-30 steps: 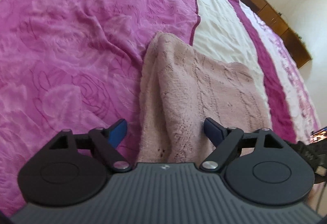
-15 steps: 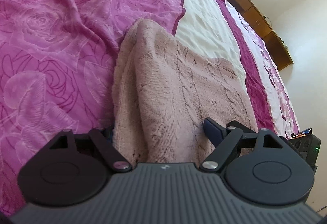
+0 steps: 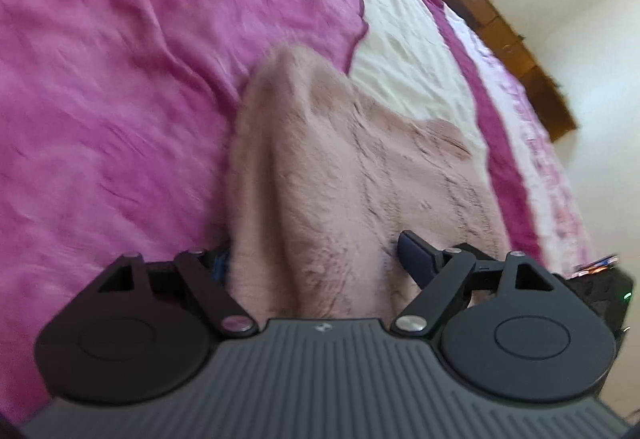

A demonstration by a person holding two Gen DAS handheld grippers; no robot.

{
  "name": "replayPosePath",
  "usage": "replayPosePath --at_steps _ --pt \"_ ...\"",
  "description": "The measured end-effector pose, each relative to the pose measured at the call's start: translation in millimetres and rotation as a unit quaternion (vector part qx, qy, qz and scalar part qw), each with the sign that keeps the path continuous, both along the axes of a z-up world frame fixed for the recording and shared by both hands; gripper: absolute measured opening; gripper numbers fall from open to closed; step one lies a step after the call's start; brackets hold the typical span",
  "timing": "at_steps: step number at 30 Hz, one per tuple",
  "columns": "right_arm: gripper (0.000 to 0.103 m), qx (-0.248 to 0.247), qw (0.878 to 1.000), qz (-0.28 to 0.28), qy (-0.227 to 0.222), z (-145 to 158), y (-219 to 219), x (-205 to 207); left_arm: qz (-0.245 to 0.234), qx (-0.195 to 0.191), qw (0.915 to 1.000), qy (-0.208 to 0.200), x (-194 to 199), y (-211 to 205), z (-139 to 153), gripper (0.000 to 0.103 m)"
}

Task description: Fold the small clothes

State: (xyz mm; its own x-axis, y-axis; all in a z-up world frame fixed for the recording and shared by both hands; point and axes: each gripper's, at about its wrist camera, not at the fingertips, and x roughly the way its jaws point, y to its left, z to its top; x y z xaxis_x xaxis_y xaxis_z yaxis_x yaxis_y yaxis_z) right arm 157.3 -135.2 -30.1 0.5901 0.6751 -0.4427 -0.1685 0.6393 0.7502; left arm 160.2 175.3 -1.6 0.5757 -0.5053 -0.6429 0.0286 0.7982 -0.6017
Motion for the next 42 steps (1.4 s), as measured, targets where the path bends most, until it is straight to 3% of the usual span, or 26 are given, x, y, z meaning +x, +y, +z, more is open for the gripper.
replayPosePath --at_steps 1,3,5,10,14,18,22,26,29,39,42 --pt "0.076 -0.002 1.000 -0.001 0.000 1 1 0 0.002 -0.004 1.0000 -0.002 2 -1 -1 0.079" --pt "0.063 0.000 1.000 -0.008 0.003 4 0 0 0.007 -0.002 1.0000 -0.004 2 -3 2 0.055" --pt "0.057 0.006 1.000 -0.012 0.004 12 -4 -1 0.012 -0.019 0.9997 -0.007 0 0 9 0.046" --pt "0.054 0.038 0.999 -0.006 0.000 46 -17 -11 -0.001 -0.045 0.9989 -0.017 -18 -7 29 0.044" --pt "0.054 0.024 1.000 -0.006 -0.014 81 -41 -38 -0.017 -0.084 0.9963 -0.012 -42 -28 41 0.044" --pt "0.054 -0.001 1.000 -0.016 -0.009 99 -73 -76 -0.051 -0.086 0.9950 -0.005 -63 -61 47 0.044" --pt "0.055 -0.051 0.998 -0.037 0.000 91 -94 -118 -0.089 -0.041 0.9952 0.005 -84 -95 37 0.044" --pt "0.056 -0.113 0.992 -0.046 0.032 47 -99 -140 -0.099 0.049 0.9939 0.004 -97 -111 18 0.053" --pt "0.060 -0.130 0.990 -0.048 -0.007 23 -97 -156 -0.099 0.073 0.9923 -0.010 -104 -116 16 0.056" --pt "0.065 -0.192 0.979 -0.057 -0.036 61 -92 -175 -0.094 0.165 0.9800 -0.061 -112 -127 44 0.058" --pt "0.066 -0.237 0.966 -0.080 -0.060 82 -91 -181 -0.093 0.173 0.9784 -0.064 -107 -130 44 0.058"
